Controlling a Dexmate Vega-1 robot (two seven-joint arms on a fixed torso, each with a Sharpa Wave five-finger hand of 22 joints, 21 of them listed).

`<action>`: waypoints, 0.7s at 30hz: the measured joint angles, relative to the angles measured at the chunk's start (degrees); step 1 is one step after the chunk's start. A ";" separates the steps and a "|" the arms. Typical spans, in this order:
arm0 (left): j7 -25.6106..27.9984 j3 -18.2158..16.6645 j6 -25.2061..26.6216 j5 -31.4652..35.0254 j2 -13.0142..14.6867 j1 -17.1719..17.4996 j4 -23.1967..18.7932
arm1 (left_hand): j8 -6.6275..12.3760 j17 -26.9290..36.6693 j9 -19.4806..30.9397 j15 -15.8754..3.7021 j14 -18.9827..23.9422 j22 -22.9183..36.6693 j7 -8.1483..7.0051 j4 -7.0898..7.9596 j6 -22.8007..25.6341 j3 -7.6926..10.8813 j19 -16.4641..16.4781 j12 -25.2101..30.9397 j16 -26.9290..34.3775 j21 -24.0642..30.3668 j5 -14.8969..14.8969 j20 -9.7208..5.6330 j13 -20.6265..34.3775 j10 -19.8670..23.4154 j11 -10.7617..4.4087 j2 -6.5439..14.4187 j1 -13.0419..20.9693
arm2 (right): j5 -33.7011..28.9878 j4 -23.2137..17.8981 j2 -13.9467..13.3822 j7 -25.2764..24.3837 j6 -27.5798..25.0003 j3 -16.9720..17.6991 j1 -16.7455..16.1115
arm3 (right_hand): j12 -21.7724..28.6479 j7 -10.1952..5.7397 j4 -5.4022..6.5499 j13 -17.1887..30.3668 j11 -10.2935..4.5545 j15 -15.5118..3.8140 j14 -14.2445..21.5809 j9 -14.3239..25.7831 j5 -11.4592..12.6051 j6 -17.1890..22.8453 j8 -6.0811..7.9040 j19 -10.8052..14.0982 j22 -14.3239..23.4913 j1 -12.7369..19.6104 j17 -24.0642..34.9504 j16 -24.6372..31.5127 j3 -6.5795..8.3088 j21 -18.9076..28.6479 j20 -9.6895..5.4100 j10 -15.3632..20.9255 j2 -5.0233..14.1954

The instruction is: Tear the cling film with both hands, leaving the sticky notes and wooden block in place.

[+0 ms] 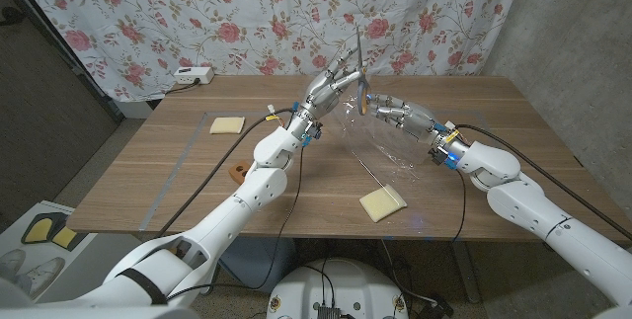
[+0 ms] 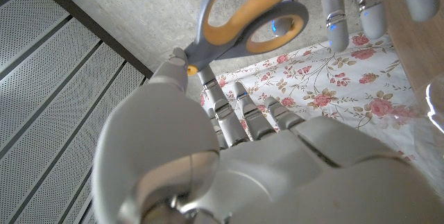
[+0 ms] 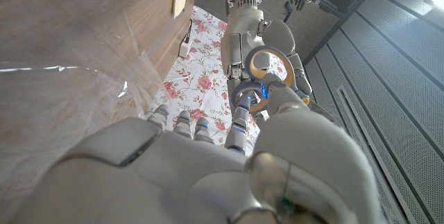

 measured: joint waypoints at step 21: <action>-2.64 -0.47 0.06 -2.64 -1.32 0.15 1.37 | 0.00 -0.01 0.00 0.00 0.00 0.00 0.00 0.01 0.00 -0.01 0.00 0.00 0.00 0.00 -0.06 0.00 0.00 0.00 0.00 -0.02 0.02 | 0.21 0.05 0.33 0.25 -0.44 -0.03 0.22 | 0.41 -1.02 0.31 -0.81 -1.44 -1.62 -0.12 0.01 0.44 1.03 -0.22 0.19 0.00 1.83 -0.13 0.00 0.80 0.21 -1.47 0.00 0.45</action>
